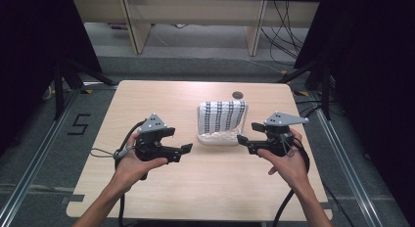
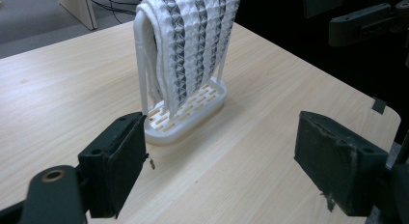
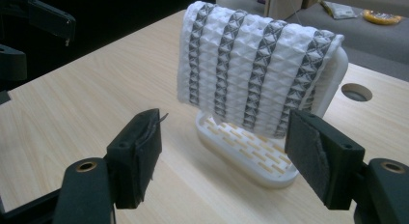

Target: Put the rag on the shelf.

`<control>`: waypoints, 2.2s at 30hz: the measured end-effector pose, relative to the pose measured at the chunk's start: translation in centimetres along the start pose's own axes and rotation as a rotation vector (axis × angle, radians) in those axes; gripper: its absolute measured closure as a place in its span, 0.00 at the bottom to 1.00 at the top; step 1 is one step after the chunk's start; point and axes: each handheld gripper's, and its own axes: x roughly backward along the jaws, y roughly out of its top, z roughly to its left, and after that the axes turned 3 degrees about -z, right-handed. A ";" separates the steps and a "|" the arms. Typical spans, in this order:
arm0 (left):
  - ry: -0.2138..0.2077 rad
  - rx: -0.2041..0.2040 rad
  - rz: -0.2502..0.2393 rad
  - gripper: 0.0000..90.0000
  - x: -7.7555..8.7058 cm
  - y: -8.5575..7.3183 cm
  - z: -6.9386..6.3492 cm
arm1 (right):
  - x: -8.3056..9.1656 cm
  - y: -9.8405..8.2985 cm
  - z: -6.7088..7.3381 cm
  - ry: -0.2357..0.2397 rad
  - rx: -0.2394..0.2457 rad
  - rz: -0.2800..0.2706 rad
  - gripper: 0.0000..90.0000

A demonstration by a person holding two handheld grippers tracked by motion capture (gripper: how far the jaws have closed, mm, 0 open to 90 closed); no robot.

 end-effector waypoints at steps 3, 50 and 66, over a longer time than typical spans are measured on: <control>-0.005 -0.002 0.004 0.20 0.0 -0.3 0.0 | 0.1 -0.3 0.3 0.003 -0.013 0.007 0.33; -0.009 -0.015 0.066 0.18 -0.9 -8.3 -0.3 | -0.4 -7.1 1.9 0.065 -0.036 0.052 0.31; 0.003 -0.010 0.081 0.18 1.0 -11.0 -0.8 | 0.0 -9.9 2.6 0.078 -0.064 0.086 0.31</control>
